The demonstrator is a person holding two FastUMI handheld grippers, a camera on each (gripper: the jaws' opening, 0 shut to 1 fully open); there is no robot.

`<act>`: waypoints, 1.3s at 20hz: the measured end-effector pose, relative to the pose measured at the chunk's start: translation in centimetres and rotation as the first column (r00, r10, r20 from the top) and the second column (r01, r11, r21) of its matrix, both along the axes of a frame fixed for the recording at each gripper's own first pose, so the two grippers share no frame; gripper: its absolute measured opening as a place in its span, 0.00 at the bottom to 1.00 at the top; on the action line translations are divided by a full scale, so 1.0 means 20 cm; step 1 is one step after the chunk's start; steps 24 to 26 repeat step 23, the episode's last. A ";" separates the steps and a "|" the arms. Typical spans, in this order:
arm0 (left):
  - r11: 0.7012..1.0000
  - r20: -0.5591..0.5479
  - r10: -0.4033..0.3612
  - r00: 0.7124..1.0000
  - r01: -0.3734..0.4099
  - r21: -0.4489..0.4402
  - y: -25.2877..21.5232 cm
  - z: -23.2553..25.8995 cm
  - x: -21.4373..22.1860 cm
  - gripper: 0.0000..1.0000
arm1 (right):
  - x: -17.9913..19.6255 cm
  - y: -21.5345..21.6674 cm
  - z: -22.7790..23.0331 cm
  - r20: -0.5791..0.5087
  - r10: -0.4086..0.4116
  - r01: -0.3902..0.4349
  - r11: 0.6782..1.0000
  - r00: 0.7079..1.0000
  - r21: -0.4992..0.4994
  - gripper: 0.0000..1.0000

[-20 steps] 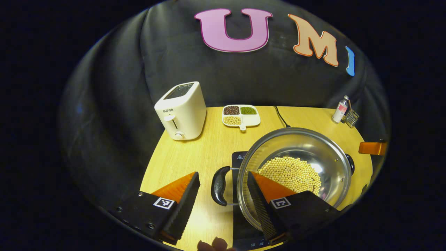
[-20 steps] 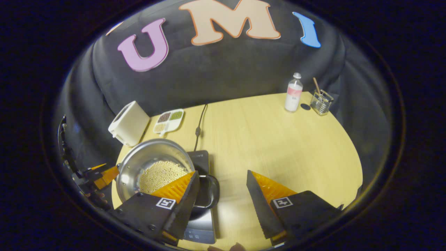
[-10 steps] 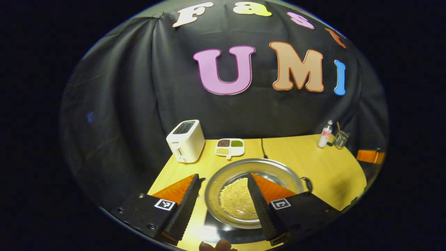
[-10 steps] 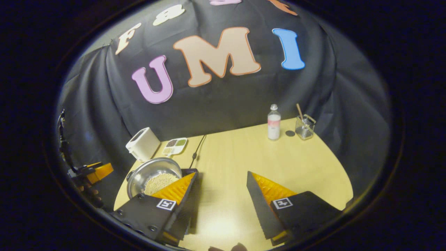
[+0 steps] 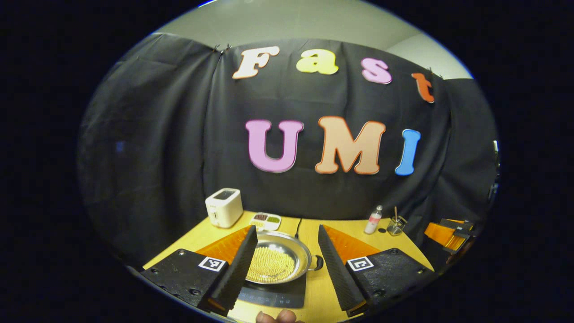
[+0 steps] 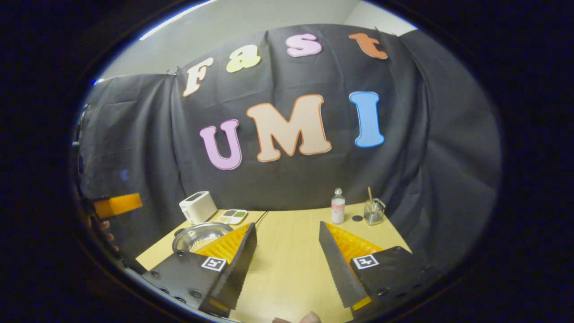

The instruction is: First push the handle of the pot to place it horizontally, then grasp the pot with both hands and set it on the induction cooktop.

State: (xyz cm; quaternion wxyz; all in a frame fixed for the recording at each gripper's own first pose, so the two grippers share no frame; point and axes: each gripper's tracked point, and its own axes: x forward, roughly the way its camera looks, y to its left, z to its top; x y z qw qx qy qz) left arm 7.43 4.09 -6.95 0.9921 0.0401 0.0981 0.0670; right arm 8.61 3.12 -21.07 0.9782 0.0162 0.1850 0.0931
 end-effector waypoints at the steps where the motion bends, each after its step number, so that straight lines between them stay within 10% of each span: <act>1: 0.999 0.045 -0.011 0.999 0.009 0.035 -0.03 0.08 -0.01 0.82 | -0.03 0.02 0.02 0.011 0.013 -0.013 1.000 1.000 0.003 0.82; 11: 0.988 0.148 -0.144 0.979 0.135 0.072 -0.20 0.30 -0.18 0.87 | -0.09 0.21 0.39 0.225 0.030 -0.011 0.996 0.974 -0.085 0.85; 26: 0.980 0.128 -0.201 0.971 0.201 0.010 -0.14 0.24 -0.35 0.86 | -0.37 0.24 0.45 0.220 -0.042 0.079 0.984 0.975 -0.160 0.87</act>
